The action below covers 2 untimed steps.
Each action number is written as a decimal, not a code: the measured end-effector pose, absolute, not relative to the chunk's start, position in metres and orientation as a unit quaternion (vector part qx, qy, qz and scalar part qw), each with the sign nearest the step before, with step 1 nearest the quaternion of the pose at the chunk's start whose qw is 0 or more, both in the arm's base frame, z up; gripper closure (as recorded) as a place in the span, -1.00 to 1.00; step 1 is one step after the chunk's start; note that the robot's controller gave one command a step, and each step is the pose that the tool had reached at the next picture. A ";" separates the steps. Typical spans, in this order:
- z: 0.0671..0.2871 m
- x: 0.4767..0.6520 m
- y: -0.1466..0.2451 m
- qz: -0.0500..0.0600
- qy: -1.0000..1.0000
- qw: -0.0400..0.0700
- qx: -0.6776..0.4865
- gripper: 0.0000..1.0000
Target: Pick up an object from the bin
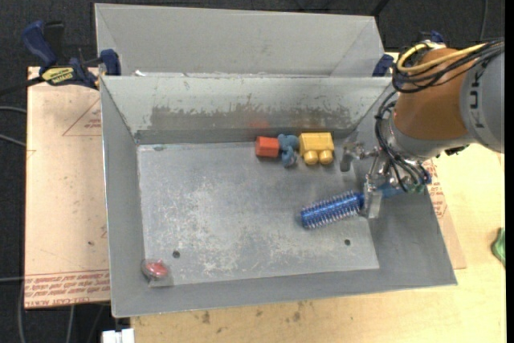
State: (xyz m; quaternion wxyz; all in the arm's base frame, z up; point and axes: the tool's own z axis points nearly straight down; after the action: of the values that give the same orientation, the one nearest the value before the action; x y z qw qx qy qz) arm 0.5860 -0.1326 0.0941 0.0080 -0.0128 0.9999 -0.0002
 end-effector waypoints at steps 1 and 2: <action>0.078 0.551 -0.129 -0.001 1.000 0.008 0.028 -1.00; 0.070 0.547 -0.127 0.000 1.000 0.001 0.027 1.00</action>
Offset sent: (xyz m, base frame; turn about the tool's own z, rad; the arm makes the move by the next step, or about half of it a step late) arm -0.0402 0.0045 -0.0241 0.0807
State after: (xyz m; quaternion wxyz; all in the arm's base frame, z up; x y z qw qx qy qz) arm 0.5469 -0.1273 0.0702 0.0014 0.0269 0.9996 0.0001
